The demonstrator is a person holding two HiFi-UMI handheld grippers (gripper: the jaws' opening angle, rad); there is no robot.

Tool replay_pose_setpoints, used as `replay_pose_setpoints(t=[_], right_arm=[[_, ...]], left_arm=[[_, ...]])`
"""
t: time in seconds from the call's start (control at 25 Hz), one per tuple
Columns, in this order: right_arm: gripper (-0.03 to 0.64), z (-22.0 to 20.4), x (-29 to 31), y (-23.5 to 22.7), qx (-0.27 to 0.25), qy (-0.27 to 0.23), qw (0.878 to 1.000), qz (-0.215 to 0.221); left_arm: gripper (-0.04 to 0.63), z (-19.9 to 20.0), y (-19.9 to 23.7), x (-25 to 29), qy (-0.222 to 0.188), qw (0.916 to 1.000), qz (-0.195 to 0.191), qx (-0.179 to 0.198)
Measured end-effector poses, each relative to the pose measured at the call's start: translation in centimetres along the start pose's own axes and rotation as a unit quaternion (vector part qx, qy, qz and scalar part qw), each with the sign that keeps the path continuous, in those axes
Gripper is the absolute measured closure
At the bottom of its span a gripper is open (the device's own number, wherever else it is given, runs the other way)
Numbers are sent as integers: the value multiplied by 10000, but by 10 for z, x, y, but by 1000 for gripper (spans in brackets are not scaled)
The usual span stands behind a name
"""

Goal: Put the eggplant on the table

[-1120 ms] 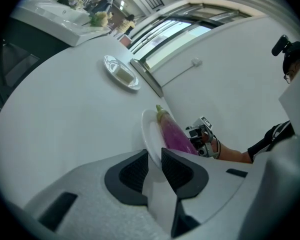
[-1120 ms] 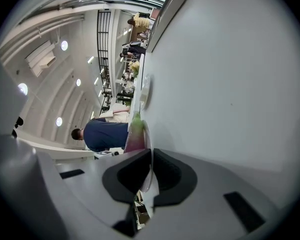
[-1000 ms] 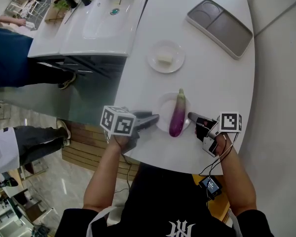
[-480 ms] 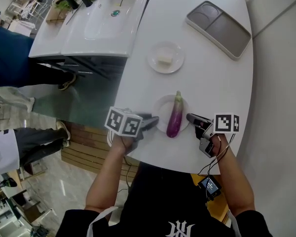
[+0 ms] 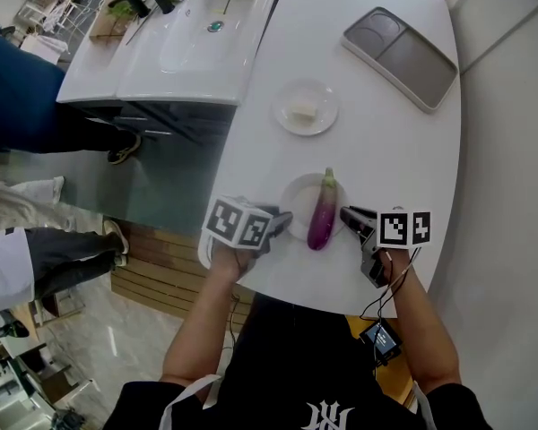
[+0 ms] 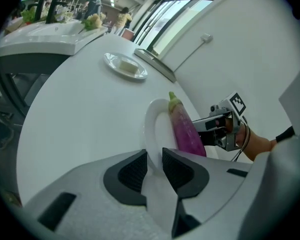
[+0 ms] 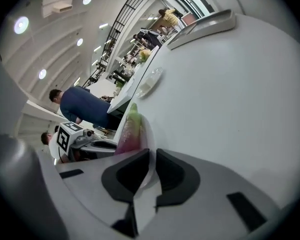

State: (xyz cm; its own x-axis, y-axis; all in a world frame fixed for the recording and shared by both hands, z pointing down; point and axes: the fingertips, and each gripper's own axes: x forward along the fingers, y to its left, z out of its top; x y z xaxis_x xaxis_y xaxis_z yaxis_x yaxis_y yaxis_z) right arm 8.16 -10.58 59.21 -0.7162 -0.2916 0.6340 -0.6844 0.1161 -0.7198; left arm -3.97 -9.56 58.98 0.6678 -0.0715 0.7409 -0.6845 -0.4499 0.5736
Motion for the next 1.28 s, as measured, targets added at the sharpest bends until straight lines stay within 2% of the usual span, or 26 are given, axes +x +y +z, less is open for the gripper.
replay_pose_setpoints(t=[0.16,0.36,0.6,0.84,1.04,1.16,1.28], right_arm=[[578,1,1,-2,-447,61,9984,-350],[560,2,1,-2,-1098,144,9909,-764],[551,4,3,-4,-1450,138,9845,-974],[543,7,2,1,-1957,108,9729,-1227],[535,9,4,0,-2357,132,9611,-1434],[531,8,3,2,-2531,161,9554,-1513],[532,8,2,2,-2530,148,9561,-1469]], left_arm=[[508,2,2,-1,16,9999,139,58],[494,3,2,-2,171,9981,455,388],[482,3,5,-1,312,9945,761,651],[468,5,5,-3,316,9876,1165,1005],[465,10,7,-5,95,9812,1440,1283],[471,9,10,-8,-155,9812,1511,1192],[472,9,11,-15,-499,9794,1561,1177]])
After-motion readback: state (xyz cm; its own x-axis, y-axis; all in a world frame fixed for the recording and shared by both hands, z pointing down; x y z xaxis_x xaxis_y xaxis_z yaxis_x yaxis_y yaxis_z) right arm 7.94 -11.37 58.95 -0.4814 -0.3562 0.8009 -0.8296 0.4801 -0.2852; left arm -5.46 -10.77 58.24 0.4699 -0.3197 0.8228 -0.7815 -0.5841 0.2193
